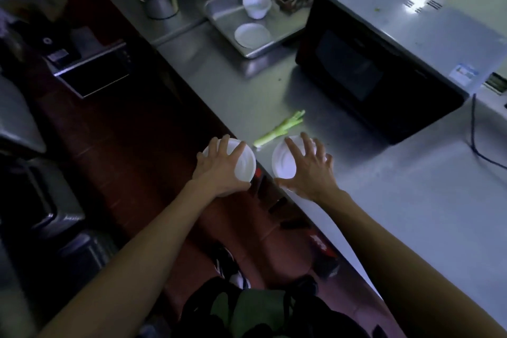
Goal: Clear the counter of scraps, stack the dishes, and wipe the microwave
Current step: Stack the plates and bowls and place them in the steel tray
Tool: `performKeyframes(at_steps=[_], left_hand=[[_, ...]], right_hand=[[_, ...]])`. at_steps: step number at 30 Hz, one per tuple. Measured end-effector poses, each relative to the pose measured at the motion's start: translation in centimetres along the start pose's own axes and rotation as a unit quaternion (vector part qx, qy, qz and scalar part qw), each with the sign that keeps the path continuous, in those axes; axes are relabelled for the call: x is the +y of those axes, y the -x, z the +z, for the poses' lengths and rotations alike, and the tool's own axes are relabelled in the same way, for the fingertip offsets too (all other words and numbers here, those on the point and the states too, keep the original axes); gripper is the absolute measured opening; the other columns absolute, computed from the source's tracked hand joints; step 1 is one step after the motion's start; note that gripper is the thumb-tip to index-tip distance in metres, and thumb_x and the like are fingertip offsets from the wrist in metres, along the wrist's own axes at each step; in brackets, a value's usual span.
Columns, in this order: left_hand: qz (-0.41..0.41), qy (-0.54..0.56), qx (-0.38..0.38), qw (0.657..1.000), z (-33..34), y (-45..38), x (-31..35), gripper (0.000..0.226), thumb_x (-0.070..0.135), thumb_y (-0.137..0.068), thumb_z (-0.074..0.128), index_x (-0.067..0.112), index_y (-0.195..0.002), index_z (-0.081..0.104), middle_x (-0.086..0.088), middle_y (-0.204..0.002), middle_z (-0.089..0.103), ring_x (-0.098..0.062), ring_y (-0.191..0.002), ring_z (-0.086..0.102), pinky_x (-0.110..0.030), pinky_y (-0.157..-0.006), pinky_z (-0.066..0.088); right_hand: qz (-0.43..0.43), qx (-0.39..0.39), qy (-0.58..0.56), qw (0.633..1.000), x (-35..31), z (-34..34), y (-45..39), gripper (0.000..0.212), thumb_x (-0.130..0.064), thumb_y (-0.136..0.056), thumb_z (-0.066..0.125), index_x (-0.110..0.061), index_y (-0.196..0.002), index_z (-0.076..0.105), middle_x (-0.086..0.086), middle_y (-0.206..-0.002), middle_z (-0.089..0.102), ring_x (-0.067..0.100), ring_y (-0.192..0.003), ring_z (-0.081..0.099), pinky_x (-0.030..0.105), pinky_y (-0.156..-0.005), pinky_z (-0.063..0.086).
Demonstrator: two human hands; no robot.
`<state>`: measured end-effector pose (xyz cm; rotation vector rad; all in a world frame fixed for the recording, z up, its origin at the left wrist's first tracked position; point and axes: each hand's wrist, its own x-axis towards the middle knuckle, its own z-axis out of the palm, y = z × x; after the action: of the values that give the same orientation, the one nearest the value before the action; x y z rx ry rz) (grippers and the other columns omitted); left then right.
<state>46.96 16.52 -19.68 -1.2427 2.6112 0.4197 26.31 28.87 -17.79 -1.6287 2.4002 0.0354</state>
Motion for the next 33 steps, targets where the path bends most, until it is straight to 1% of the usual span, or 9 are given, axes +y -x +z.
performKeyframes(at_steps=[6, 9, 14, 19, 23, 26, 29, 33], left_hand=[[-0.038, 0.018, 0.020, 0.999, -2.9, 0.7, -7.9, 0.114, 0.076, -0.061, 0.065, 0.042, -0.153, 0.004, -0.004, -0.159, 0.000, -0.033, -0.147, 0.002, -0.060, -0.109, 0.028], [-0.047, 0.026, 0.031, 0.998, -4.2, 0.6, -10.3, 0.114, 0.074, -0.062, 0.065, 0.042, -0.153, 0.005, -0.003, -0.159, 0.001, -0.032, -0.146, 0.002, -0.060, -0.109, 0.028], [-0.069, 0.035, 0.042, 0.996, -5.2, 0.0, -13.0, 0.114, 0.074, -0.062, 0.065, 0.043, -0.153, 0.004, -0.003, -0.159, -0.001, -0.032, -0.147, 0.000, -0.060, -0.110, 0.027], [-0.092, 0.037, 0.038, 0.994, -4.7, -0.7, -16.1, 0.114, 0.075, -0.060, 0.063, 0.044, -0.152, 0.003, -0.002, -0.158, -0.001, -0.032, -0.146, 0.001, -0.061, -0.110, 0.027], [-0.104, 0.033, 0.031, 0.994, -4.9, -2.8, -18.0, 0.114, 0.077, -0.059, 0.060, 0.043, -0.152, 0.003, -0.002, -0.158, 0.001, -0.032, -0.145, 0.001, -0.062, -0.109, 0.027], [-0.103, 0.024, 0.019, 0.994, -6.1, -5.9, -19.2, 0.114, 0.077, -0.060, 0.060, 0.044, -0.152, 0.002, -0.002, -0.159, -0.001, -0.032, -0.146, 0.000, -0.062, -0.109, 0.027], [-0.095, 0.014, 0.008, 0.995, -8.2, -10.1, -20.0, 0.114, 0.076, -0.061, 0.062, 0.043, -0.152, 0.002, -0.002, -0.159, -0.003, -0.032, -0.146, -0.002, -0.062, -0.110, 0.025], [-0.072, -0.001, 0.006, 0.997, -11.1, -15.4, -19.4, 0.111, 0.076, -0.061, 0.062, 0.042, -0.151, 0.007, -0.001, -0.158, -0.001, -0.031, -0.145, 0.000, -0.062, -0.110, 0.026]], right_hand=[[-0.029, 0.009, -0.006, 1.000, -6.9, -1.7, -3.9, 0.113, -0.072, -0.067, 0.072, -0.036, -0.156, 0.011, 0.003, -0.165, 0.001, 0.038, -0.149, 0.006, 0.064, -0.110, 0.027], [-0.046, 0.022, -0.012, 0.999, -9.7, -2.2, -5.4, 0.112, -0.071, -0.067, 0.072, -0.035, -0.156, 0.013, 0.003, -0.164, 0.003, 0.038, -0.148, 0.008, 0.064, -0.108, 0.030], [-0.068, 0.023, 0.000, 0.997, -12.7, -2.6, -8.0, 0.112, -0.072, -0.064, 0.070, -0.037, -0.155, 0.015, 0.002, -0.163, 0.006, 0.037, -0.146, 0.012, 0.062, -0.105, 0.032], [-0.088, 0.021, -0.004, 0.996, -14.3, -2.5, -11.3, 0.112, -0.075, -0.065, 0.068, -0.036, -0.155, 0.015, 0.004, -0.164, 0.007, 0.039, -0.147, 0.012, 0.062, -0.107, 0.031], [-0.099, 0.017, -0.011, 0.995, -15.0, -2.5, -14.8, 0.111, -0.077, -0.066, 0.065, -0.036, -0.155, 0.014, 0.005, -0.164, 0.007, 0.039, -0.148, 0.011, 0.062, -0.108, 0.030], [-0.097, 0.019, -0.025, 0.995, -15.3, -2.4, -18.0, 0.111, -0.077, -0.066, 0.065, -0.036, -0.155, 0.013, 0.004, -0.164, 0.006, 0.038, -0.148, 0.010, 0.062, -0.109, 0.029], [-0.087, 0.024, -0.033, 0.995, -14.9, -2.9, -21.5, 0.111, -0.078, -0.065, 0.064, -0.036, -0.155, 0.013, 0.006, -0.164, 0.008, 0.039, -0.147, 0.012, 0.063, -0.108, 0.031], [-0.063, 0.041, -0.051, 0.996, -13.4, -4.1, -25.7, 0.112, -0.077, -0.064, 0.067, -0.033, -0.154, 0.016, 0.009, -0.164, 0.010, 0.041, -0.145, 0.016, 0.064, -0.105, 0.034]])
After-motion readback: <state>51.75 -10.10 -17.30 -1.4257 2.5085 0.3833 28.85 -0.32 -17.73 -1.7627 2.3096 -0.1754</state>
